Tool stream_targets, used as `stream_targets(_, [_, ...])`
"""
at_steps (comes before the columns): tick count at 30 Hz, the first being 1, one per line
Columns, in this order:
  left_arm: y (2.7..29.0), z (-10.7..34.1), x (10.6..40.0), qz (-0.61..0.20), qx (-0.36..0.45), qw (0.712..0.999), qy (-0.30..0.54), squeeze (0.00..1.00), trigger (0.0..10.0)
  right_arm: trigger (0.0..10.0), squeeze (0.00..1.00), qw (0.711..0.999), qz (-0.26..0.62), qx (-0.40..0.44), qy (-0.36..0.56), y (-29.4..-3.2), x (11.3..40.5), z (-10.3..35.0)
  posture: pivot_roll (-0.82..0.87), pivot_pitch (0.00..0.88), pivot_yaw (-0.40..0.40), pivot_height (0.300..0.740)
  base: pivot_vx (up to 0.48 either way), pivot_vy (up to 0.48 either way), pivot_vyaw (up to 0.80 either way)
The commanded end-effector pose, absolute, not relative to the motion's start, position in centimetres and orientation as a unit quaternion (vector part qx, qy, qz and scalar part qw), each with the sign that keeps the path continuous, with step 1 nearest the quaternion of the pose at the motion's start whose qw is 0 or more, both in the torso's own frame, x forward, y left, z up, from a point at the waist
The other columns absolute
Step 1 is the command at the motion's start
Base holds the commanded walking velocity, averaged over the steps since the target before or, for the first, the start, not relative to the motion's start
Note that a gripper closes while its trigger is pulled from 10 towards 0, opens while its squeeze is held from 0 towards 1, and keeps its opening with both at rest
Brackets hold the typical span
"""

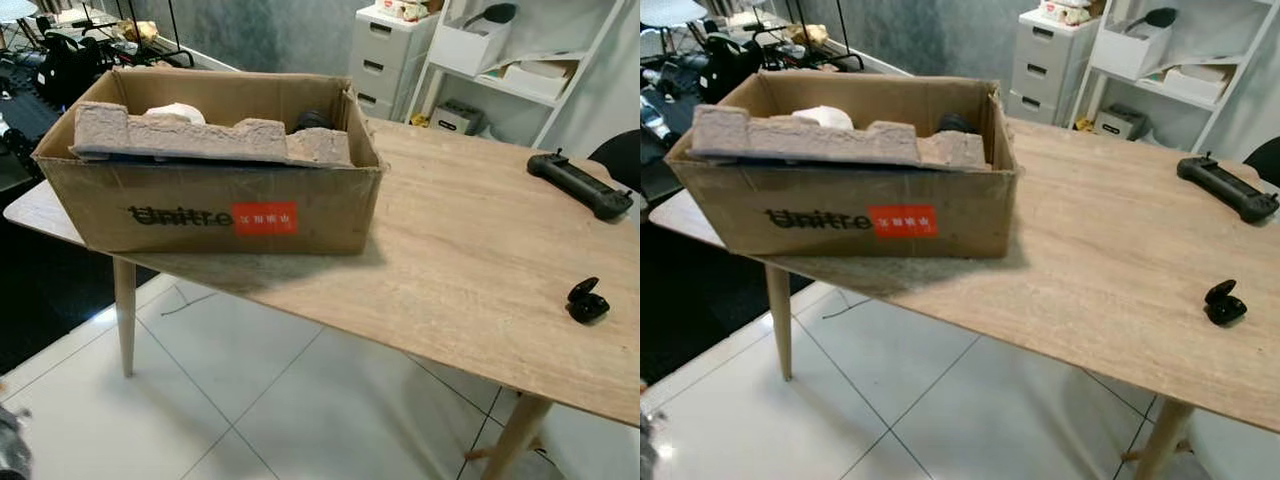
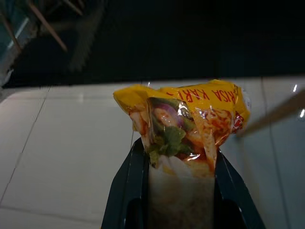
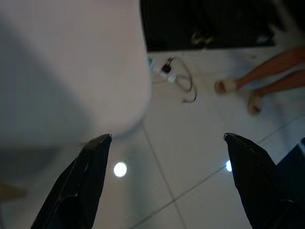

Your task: Picking trash to rubbish bin

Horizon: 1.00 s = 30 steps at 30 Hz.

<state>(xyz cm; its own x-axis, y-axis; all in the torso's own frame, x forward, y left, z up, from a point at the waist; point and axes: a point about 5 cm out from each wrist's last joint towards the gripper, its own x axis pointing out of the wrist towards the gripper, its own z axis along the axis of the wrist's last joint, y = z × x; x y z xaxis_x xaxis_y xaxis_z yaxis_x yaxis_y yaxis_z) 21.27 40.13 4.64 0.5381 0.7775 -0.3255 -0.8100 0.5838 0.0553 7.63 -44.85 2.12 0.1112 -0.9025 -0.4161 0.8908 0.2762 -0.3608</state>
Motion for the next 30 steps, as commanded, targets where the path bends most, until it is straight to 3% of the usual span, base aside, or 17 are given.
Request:
stream_targets(1, [41.4,5.7,20.8,0.474,-0.057,0.868,0.138,0.0,10.0,10.0,0.0,0.726,-0.624,-0.031,0.287,-45.5,7.0,2.7,-0.04,0.096,-0.013,0.74,0.0,0.0,0.0])
stream_targets(4, [42.6,7.8,21.3,0.484,-0.063,0.868,0.091,0.0,10.0,10.0,0.0,0.707,-0.658,-0.059,0.254,-47.1,6.9,5.1,-0.04,0.098,-0.014,0.74,0.0,0.0,0.0])
stream_targets(8, [43.4,9.6,21.8,0.489,-0.07,0.868,0.046,0.0,10.0,10.0,0.0,0.704,-0.673,-0.081,0.215,-48.5,7.5,7.5,-0.05,0.101,-0.013,0.74,0.0,0.0,0.0])
stream_targets(14, [43.6,13.3,23.9,0.439,-0.083,0.894,-0.049,0.0,10.0,10.0,0.0,0.787,-0.604,-0.104,0.076,-49.3,12.9,12.7,-0.05,0.102,-0.012,0.74,0.0,0.0,0.0])
stream_targets(16, [43.3,14.4,24.7,0.412,-0.078,0.905,-0.072,0.0,10.0,10.0,0.0,0.845,-0.525,-0.099,0.017,-48.6,16.2,14.6,-0.05,0.102,-0.011,0.74,0.0,0.0,0.0])
stream_targets(17, [43.3,14.4,24.7,0.412,-0.078,0.905,-0.072,0.0,10.0,10.0,0.0,0.845,-0.525,-0.099,0.017,-48.6,16.2,14.6,-0.05,0.102,-0.011,0.74,0.0,0.0,0.0])
stream_targets(18, [42.9,16.0,25.9,0.385,-0.073,0.914,-0.102,0.0,10.0,10.0,0.0,0.914,-0.394,-0.071,-0.069,-46.9,20.0,17.3,-0.04,0.101,-0.012,0.74,0.0,0.0,0.0])
stream_targets(20, [42.9,16.0,25.9,0.385,-0.073,0.914,-0.102,0.0,10.0,10.0,0.0,0.914,-0.394,-0.071,-0.069,-46.9,20.0,17.3,-0.04,0.101,-0.012,0.74,0.0,0.0,0.0])
stream_targets(21, [42.7,16.9,26.4,0.37,-0.071,0.919,-0.12,0.0,10.0,10.0,0.0,0.945,-0.3,-0.034,-0.128,-45.7,21.9,19.2,-0.04,0.099,-0.012,0.74,0.0,0.0,0.0])
stream_targets(23, [42.7,16.9,26.4,0.37,-0.071,0.919,-0.12,0.0,10.0,10.0,0.0,0.945,-0.3,-0.034,-0.128,-45.7,21.9,19.2,-0.04,0.099,-0.012,0.74,0.0,0.0,0.0])
stream_targets(24, [42.7,17.9,26.7,0.358,-0.064,0.921,-0.137,0.0,10.0,10.0,0.0,0.97,-0.161,0.013,-0.182,-43.9,23.2,21.3,-0.04,0.096,-0.013,0.74,0.0,0.0,0.0])
stream_targets(25, [42.7,18.3,26.8,0.354,-0.06,0.922,-0.145,0.0,10.0,10.0,0.0,0.975,-0.083,0.031,-0.202,-42.7,23.6,22.4,-0.04,0.095,-0.013,0.74,0.0,0.0,0.0])
stream_targets(26, [42.7,18.3,26.8,0.354,-0.06,0.922,-0.145,0.0,10.0,10.0,0.0,0.975,-0.083,0.031,-0.202,-42.7,23.6,22.4,-0.04,0.095,-0.013,0.74,0.0,0.0,0.0])
stream_targets(28, [42.7,19.0,26.9,0.343,-0.062,0.923,-0.16,0.0,10.0,10.0,0.0,0.978,0.053,0.028,-0.199,-40.3,23.4,23.0,-0.04,0.096,-0.013,0.74,0.0,0.0,0.0])
stream_targets(30, [42.7,19.0,26.9,0.343,-0.062,0.923,-0.16,0.0,10.0,10.0,0.0,0.978,0.053,0.028,-0.199,-40.3,23.4,23.0,-0.04,0.096,-0.013,0.74,0.0,0.0,0.0])
